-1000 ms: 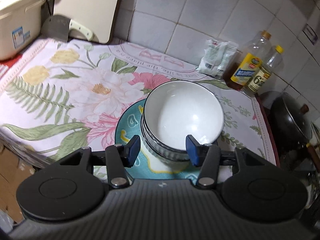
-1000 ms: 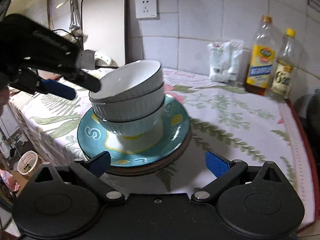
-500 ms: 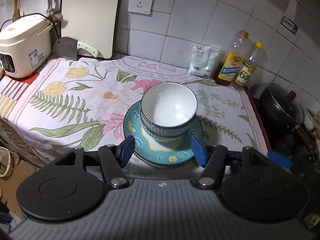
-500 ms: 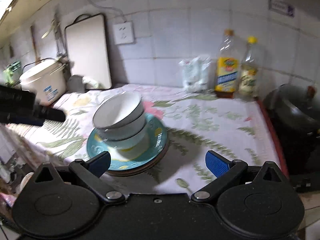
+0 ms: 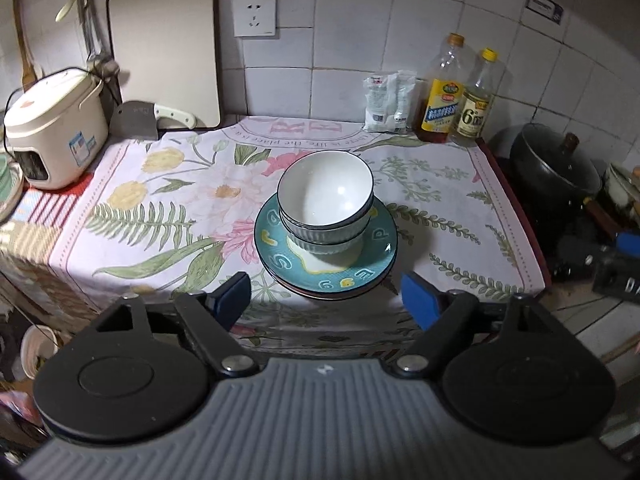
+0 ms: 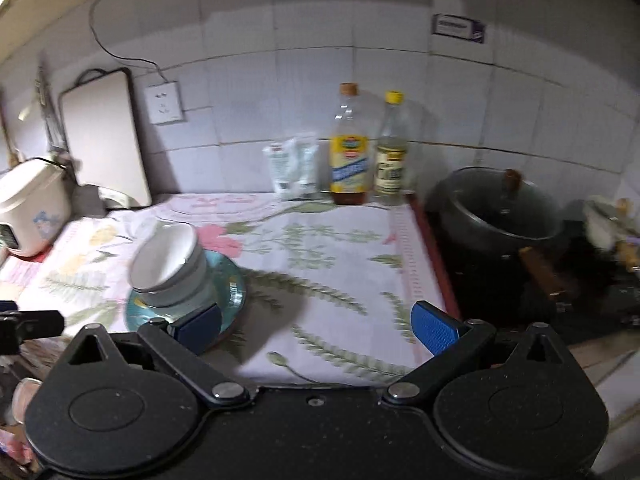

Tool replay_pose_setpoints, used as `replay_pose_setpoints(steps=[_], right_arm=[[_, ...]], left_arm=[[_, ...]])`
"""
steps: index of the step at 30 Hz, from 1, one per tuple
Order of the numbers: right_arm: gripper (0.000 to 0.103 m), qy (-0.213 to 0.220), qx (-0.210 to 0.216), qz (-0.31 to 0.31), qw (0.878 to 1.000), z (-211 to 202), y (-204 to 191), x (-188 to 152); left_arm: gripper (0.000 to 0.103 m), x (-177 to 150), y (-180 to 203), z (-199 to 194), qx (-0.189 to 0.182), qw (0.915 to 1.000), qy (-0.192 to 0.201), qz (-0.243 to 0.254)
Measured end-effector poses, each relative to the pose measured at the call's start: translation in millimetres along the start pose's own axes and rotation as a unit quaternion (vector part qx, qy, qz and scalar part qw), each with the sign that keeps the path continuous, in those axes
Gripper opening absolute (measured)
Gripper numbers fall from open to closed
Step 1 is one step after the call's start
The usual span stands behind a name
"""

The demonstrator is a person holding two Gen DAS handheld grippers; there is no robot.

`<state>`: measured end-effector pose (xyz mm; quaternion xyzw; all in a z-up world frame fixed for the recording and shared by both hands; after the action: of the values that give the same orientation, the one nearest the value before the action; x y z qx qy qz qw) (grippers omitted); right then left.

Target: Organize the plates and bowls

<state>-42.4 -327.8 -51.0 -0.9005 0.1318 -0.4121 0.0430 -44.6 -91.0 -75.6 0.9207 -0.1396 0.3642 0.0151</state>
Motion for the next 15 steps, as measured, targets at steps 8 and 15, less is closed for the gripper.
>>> replay_pose_setpoints(steps=[8,15], right_arm=[[0.102,-0.025,-0.019,-0.003,0.999,-10.3,3.1,0.9],[0.102,-0.03,-0.014,-0.014,0.999,-17.9,-6.0,-4.7]], left_arm=[[0.089,-2.5,7.9,-5.7,-0.013,0.9998,-0.011,0.009],[0.089,-5.4,9.7,-4.2,0.003,0.9995,-0.026,0.02]])
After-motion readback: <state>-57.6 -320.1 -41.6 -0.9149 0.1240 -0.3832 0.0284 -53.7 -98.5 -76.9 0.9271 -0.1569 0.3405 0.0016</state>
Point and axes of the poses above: each gripper's, at about its wrist camera, not at the fingertips, and z roughly the way its jaws point, y to its right, x to its top, the point moved 6 cm from there along z, roughly the way its jaws point, and after that the axes turned 13 degrees about z, right-handed, at the moved point
